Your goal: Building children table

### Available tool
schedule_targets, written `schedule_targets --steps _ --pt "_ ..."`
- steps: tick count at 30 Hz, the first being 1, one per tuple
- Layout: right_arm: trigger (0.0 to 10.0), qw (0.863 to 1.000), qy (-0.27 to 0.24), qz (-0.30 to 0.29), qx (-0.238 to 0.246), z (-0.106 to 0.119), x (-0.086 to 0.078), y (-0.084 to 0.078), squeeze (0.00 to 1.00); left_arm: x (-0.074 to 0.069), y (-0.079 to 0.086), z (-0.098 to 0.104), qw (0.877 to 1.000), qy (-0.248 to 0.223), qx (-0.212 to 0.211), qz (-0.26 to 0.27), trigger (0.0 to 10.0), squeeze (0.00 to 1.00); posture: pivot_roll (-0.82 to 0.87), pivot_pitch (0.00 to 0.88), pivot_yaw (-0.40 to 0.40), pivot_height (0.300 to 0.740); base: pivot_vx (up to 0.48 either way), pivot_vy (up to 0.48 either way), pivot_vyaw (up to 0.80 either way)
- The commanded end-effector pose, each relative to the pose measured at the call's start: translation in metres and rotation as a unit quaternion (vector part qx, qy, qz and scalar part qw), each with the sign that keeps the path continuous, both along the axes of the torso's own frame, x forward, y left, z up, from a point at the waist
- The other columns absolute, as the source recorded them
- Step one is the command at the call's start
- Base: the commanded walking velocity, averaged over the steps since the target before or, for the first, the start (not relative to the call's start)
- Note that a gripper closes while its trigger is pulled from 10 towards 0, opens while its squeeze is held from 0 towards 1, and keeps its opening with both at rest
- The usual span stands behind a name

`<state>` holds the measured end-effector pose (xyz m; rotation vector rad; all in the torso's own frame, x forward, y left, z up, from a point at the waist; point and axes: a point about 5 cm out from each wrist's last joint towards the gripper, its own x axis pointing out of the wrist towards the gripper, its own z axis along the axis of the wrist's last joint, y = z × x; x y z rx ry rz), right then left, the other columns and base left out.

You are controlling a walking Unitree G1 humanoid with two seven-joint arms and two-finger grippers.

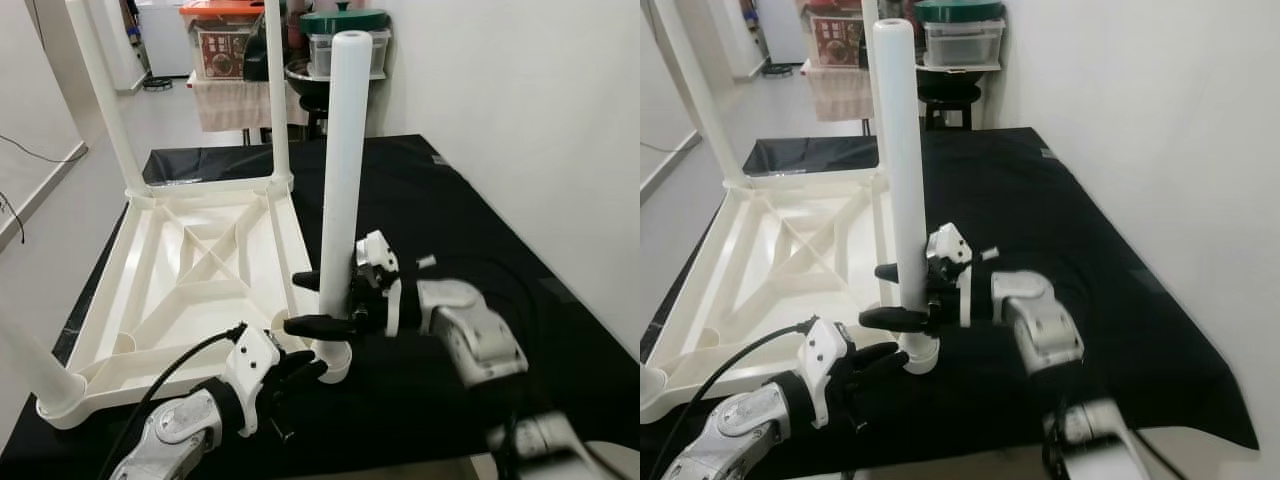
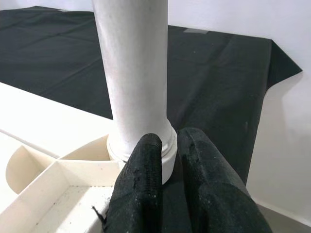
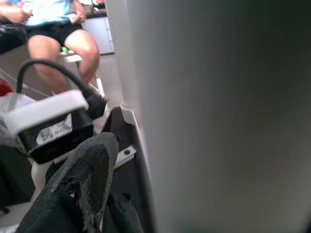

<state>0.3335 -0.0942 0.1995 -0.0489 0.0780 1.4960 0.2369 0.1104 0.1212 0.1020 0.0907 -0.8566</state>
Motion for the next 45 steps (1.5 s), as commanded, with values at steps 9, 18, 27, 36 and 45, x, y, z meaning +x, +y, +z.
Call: schedule_targets --steps 9,18,27,36,45 --pt "0.0 0.999 0.048 0.018 0.004 -0.008 0.013 -0.008 0.00 0.000 0.003 0.000 1.000 -0.003 0.009 0.007 10.0 0.00 0.11 0.000 -0.054 0.740 0.000 0.000 0.00" --pt "0.0 0.999 0.046 -0.001 0.021 -0.023 0.005 -0.027 0.00 -0.002 0.001 -0.001 1.000 0.002 0.007 0.003 10.0 0.00 0.10 0.000 -0.045 0.740 0.000 0.000 0.00" --pt "0.0 0.889 0.035 -0.457 0.001 -0.079 -0.027 0.010 0.00 -0.008 0.007 -0.004 1.000 0.010 0.010 0.005 10.0 0.00 0.08 0.000 -0.056 0.740 0.000 0.000 0.00" --pt "0.0 0.914 0.089 -0.395 -0.026 -0.095 -0.038 0.023 0.00 -0.007 0.000 -0.004 1.000 0.009 0.003 -0.004 10.0 0.00 0.08 0.000 -0.066 0.740 0.000 0.000 0.00" --pt "10.0 0.915 0.092 -0.392 -0.011 -0.085 -0.041 0.026 1.00 -0.004 0.005 -0.004 1.000 0.009 0.009 0.003 10.0 0.00 0.07 0.000 -0.049 0.740 0.000 0.000 0.00"
